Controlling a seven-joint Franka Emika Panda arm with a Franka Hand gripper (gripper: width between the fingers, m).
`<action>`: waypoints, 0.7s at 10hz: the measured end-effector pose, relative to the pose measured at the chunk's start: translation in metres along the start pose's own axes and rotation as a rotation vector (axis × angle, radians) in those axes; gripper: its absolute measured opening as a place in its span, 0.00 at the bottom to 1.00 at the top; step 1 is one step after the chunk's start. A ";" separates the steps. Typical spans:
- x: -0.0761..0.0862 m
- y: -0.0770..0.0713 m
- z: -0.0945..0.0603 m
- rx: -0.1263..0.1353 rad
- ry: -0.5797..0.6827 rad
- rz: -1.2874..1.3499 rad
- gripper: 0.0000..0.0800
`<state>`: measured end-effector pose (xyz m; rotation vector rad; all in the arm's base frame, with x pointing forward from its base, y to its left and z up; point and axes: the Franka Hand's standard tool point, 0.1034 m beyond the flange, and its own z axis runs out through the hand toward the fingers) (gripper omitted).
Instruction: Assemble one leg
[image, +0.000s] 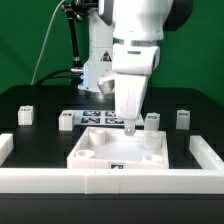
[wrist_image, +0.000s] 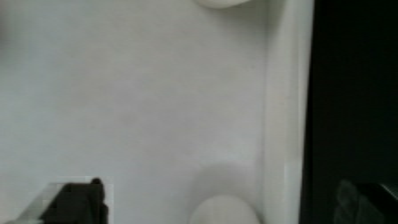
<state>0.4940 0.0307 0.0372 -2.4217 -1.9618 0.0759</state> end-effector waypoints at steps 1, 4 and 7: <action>-0.004 -0.005 0.012 0.005 0.005 0.007 0.81; -0.007 -0.006 0.026 0.006 0.013 0.016 0.81; -0.007 -0.006 0.026 0.007 0.013 0.017 0.51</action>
Offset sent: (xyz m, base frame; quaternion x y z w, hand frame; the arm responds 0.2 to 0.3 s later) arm 0.0058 0.0014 -0.0039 -0.0152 0.0120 0.0003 0.9998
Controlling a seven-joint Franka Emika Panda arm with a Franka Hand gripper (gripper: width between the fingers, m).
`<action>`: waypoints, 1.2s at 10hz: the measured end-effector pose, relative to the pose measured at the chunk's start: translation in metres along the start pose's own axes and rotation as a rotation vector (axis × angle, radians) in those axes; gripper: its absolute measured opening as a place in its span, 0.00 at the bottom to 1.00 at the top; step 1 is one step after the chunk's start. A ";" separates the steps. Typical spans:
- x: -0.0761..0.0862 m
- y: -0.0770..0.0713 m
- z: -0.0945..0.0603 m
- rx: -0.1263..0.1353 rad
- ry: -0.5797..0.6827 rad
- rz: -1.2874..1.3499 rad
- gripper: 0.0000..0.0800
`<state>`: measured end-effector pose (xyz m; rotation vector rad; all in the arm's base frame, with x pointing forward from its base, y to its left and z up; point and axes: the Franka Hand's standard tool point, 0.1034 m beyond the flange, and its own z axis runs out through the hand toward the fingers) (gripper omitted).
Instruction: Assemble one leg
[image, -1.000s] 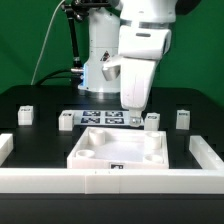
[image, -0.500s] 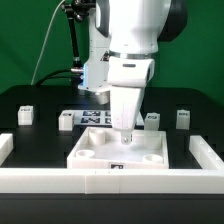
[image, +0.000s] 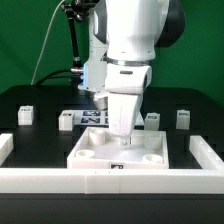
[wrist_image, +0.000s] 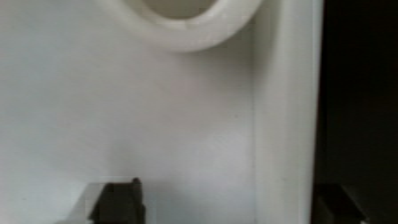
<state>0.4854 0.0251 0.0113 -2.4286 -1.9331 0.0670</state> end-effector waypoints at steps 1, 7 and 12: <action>0.000 0.000 0.000 0.000 0.000 0.000 0.51; 0.001 -0.004 0.001 0.008 -0.003 -0.010 0.09; 0.008 -0.004 0.002 0.006 -0.004 -0.118 0.09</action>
Offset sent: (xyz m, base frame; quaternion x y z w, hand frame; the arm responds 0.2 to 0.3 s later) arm 0.0000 0.0000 0.0000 0.0000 0.0000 0.0000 1.0000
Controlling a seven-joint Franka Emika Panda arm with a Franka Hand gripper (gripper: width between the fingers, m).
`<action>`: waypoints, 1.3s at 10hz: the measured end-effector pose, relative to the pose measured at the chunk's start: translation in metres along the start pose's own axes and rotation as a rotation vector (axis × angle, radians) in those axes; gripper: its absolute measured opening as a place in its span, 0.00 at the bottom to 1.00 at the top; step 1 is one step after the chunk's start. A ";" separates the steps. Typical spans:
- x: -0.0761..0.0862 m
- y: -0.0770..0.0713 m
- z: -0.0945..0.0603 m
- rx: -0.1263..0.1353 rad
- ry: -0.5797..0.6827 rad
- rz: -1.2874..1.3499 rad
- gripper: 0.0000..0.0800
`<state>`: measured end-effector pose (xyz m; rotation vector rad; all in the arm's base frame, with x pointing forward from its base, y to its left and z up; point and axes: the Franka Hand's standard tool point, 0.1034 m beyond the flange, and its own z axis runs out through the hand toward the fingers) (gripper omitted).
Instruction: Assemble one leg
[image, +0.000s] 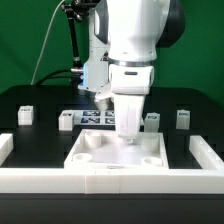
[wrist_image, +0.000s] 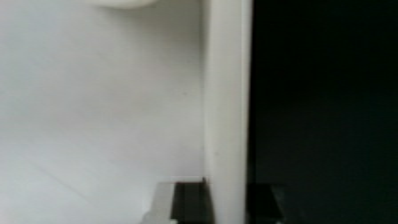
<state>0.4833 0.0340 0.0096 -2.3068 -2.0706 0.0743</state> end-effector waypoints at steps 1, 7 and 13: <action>0.011 0.001 0.000 -0.002 0.004 -0.021 0.09; 0.055 0.000 0.001 -0.003 0.018 -0.057 0.09; 0.054 0.000 0.002 -0.002 0.018 -0.055 0.51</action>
Offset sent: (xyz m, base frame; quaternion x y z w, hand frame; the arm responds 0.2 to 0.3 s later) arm 0.0146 0.0447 -0.0114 -0.0059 -0.0003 -0.0128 0.9999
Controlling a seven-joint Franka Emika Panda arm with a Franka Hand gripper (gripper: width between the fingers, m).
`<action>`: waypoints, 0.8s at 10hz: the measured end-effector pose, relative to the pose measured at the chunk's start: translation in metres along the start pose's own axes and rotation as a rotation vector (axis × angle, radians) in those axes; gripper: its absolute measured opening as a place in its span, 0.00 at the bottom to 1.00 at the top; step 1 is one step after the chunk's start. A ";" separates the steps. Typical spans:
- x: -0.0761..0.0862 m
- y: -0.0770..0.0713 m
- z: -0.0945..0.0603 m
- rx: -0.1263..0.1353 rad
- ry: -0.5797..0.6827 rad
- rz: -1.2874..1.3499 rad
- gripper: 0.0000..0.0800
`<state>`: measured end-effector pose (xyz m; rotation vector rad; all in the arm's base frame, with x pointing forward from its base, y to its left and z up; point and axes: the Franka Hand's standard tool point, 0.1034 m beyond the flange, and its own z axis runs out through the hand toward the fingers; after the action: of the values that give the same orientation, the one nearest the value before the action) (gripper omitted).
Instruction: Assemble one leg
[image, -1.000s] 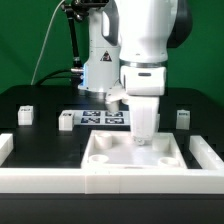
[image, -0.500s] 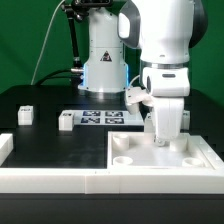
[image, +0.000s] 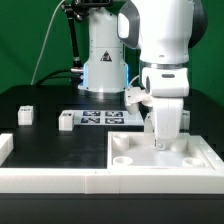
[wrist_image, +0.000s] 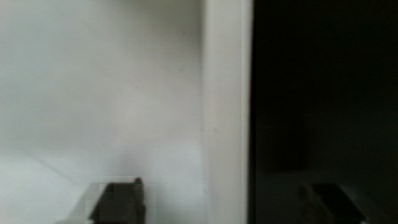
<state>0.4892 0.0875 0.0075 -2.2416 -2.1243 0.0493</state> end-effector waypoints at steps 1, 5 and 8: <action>0.000 0.000 0.000 0.000 0.000 0.000 0.73; -0.001 0.000 0.000 0.000 0.000 0.001 0.81; 0.002 -0.002 -0.014 -0.016 -0.002 0.039 0.81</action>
Offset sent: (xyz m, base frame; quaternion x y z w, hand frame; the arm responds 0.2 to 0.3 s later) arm 0.0000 0.0000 0.0000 0.0000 0.0000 0.0000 1.0000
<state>0.4881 0.0894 0.0221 -2.2936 -2.0892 0.0367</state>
